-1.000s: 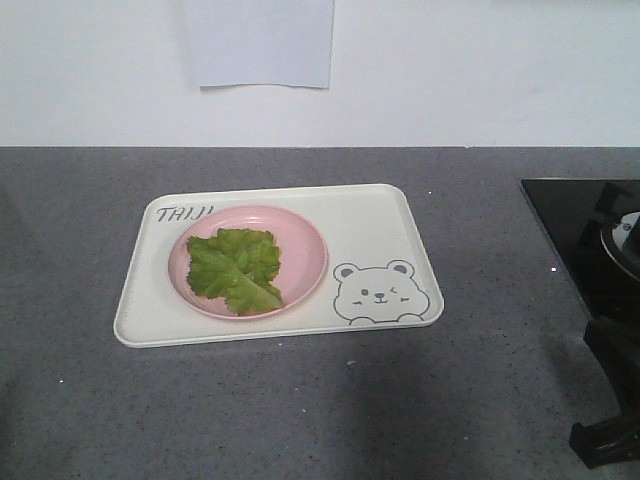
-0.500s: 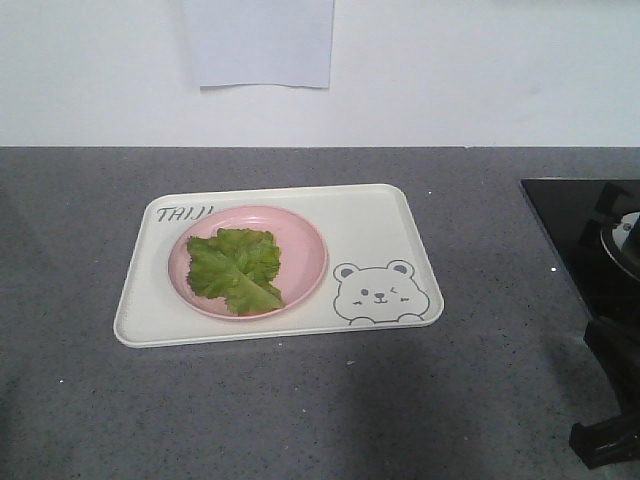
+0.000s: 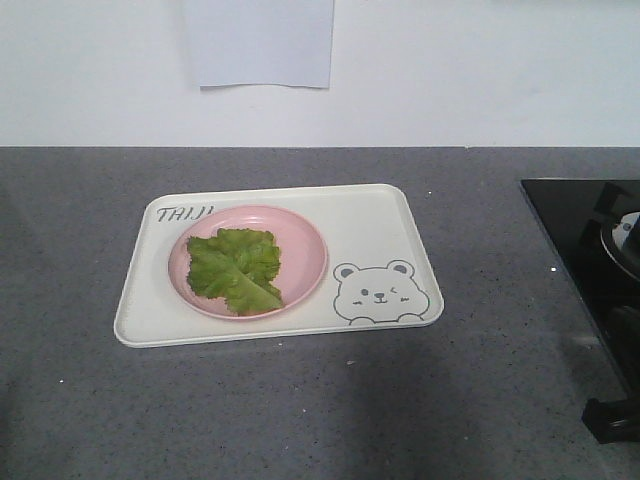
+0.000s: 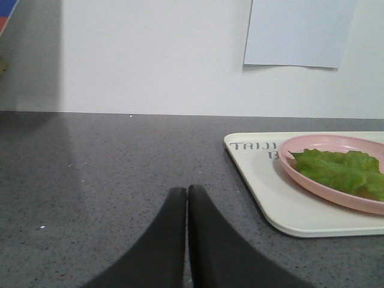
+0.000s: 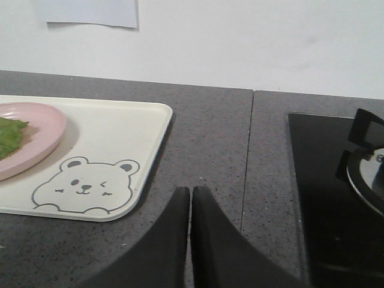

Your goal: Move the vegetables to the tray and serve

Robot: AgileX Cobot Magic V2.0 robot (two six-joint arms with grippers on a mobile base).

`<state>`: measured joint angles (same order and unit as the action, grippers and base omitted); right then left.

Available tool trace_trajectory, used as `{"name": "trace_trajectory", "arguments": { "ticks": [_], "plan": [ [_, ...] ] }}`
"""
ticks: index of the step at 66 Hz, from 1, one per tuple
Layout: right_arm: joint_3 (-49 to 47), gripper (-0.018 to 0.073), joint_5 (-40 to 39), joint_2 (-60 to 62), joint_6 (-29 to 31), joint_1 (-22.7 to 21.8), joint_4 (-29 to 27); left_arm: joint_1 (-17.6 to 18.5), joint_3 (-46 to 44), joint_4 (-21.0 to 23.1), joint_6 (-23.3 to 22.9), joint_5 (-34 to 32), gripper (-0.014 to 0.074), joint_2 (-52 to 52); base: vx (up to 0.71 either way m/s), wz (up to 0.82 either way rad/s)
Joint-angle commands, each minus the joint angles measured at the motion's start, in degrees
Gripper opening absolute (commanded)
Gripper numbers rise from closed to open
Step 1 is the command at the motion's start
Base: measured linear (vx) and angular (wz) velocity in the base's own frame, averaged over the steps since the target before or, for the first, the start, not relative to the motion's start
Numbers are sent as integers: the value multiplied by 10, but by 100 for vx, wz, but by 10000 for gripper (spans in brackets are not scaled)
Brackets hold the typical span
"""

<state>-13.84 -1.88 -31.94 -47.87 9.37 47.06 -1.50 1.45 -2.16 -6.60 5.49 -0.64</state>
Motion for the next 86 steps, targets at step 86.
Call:
{"name": "trace_trajectory", "arguments": {
  "ticks": [86],
  "plan": [
    [106,-3,53,240,410,-68,-425,-2,15,2,-4,-44,-6,-8,0,0]
  ]
}}
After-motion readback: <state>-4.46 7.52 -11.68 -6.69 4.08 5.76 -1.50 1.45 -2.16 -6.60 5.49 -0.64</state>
